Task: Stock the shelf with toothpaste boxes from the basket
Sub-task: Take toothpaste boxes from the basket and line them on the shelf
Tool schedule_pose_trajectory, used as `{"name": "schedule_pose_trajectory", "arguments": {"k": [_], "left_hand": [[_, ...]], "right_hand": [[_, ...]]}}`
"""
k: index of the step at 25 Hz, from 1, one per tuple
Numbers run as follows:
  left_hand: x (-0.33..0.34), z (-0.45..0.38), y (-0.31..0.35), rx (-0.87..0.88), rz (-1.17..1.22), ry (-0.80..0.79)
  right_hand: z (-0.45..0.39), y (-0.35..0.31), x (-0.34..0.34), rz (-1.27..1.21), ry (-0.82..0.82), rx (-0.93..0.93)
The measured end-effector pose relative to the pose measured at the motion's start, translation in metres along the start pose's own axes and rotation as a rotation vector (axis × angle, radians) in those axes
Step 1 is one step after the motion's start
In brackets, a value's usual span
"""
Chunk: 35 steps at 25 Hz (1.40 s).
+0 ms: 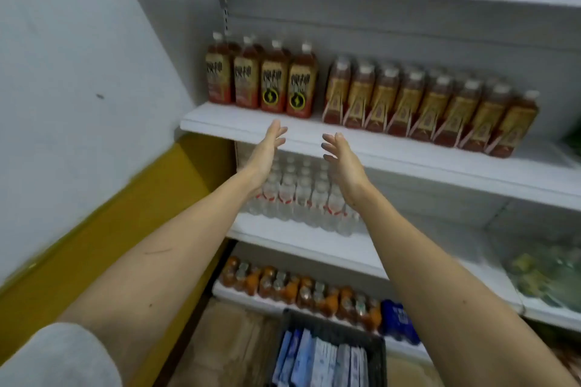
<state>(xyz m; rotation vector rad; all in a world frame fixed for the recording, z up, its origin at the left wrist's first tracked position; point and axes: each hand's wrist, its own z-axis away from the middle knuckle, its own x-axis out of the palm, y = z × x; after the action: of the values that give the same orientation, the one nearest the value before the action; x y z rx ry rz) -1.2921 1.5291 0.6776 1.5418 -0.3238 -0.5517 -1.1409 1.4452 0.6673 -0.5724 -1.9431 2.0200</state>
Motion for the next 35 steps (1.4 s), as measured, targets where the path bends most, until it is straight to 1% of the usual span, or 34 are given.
{"name": "schedule_pose_trajectory", "arguments": {"k": [2,6,11,14,17,19,22,23,26,28,30,32,35], "left_hand": [[0.017,0.008,-0.044,-0.085,0.009,-0.026],[0.061,0.024,-0.124,-0.270,0.029,-0.057],[0.115,0.024,-0.227,-0.525,0.001,-0.065],[0.148,0.015,-0.292,-0.650,-0.007,-0.034],[0.177,0.005,-0.362,-0.767,0.045,-0.056],[0.190,-0.001,-0.425,-0.866,0.097,-0.056],[0.206,-0.007,-0.545,-0.936,0.013,-0.046],[0.210,-0.006,-0.586,-0.986,0.009,-0.042],[0.214,-0.002,-0.693,-1.129,0.007,0.029],[0.216,-0.005,-0.757,-1.138,-0.033,0.009],[0.219,-0.006,-0.812,-1.092,-0.126,0.001],[0.224,-0.011,-0.861,-1.033,-0.222,-0.045],[0.228,-0.013,-0.912,-1.000,-0.220,-0.072]], "right_hand": [[0.015,0.045,-0.006,0.001,0.013,0.090],[0.030,0.130,-0.021,0.005,-0.017,0.272],[0.043,0.252,-0.058,0.009,-0.050,0.494],[0.036,0.326,-0.081,-0.059,-0.053,0.655],[0.026,0.403,-0.092,-0.091,-0.039,0.777],[0.025,0.458,-0.090,-0.097,-0.028,0.844],[0.024,0.557,-0.073,-0.091,-0.018,0.964],[0.025,0.591,-0.065,-0.078,-0.001,1.017],[0.029,0.698,-0.034,0.013,0.056,1.144],[0.034,0.773,-0.009,0.106,0.037,1.188],[0.036,0.835,0.011,0.218,0.007,1.201],[0.030,0.882,0.031,0.255,0.023,1.175],[0.013,0.929,0.061,0.242,0.088,1.072]]}}
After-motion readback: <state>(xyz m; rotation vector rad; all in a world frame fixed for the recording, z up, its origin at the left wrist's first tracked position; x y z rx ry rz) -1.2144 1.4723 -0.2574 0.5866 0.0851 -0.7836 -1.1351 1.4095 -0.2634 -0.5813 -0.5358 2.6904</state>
